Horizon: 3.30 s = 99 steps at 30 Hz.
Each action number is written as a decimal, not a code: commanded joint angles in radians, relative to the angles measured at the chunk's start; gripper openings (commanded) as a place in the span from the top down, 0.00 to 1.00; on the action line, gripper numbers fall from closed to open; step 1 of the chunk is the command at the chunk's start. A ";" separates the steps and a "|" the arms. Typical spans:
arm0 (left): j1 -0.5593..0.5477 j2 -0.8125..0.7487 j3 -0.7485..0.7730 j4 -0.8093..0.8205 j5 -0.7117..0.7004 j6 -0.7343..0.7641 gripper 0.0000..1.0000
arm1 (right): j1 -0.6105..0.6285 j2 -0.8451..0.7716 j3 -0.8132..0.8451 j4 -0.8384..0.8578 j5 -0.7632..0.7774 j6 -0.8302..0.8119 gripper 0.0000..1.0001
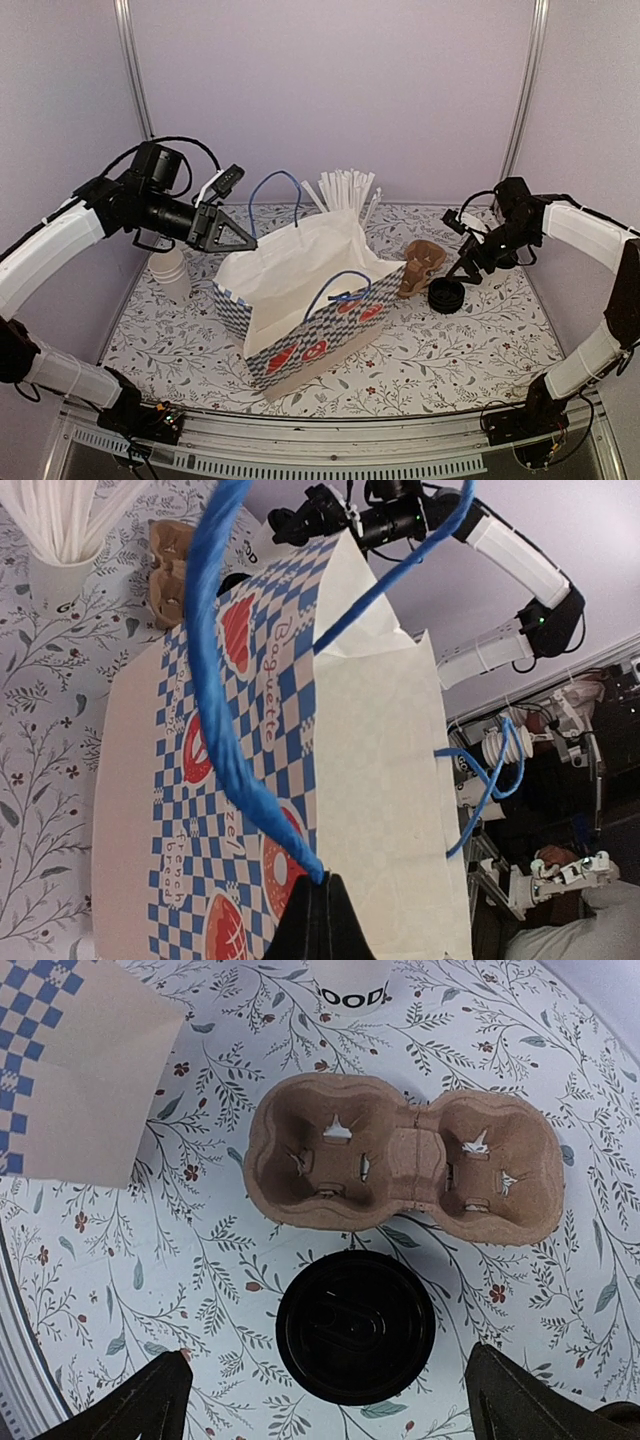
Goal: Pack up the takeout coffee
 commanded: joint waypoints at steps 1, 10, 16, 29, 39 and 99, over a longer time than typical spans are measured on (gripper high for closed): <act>-0.027 0.103 0.100 -0.059 0.007 0.113 1.00 | 0.004 -0.027 -0.031 0.001 0.028 -0.042 0.01; -0.032 0.155 0.334 -0.163 -0.387 0.175 0.30 | 0.141 -0.042 -0.090 0.050 0.095 -0.063 0.03; -0.032 0.039 0.294 -0.058 -0.423 0.136 0.26 | 0.252 0.014 -0.132 0.095 0.163 -0.068 0.22; -0.030 -0.056 0.176 -0.008 -0.479 0.085 0.27 | 0.268 0.229 -0.141 0.188 0.392 -0.057 0.63; -0.031 -0.053 0.124 0.025 -0.466 0.075 0.27 | 0.227 0.251 -0.116 0.223 0.513 -0.055 0.65; -0.030 -0.166 0.028 0.024 -0.530 0.052 0.29 | 0.194 0.685 0.540 -0.023 0.285 0.151 0.42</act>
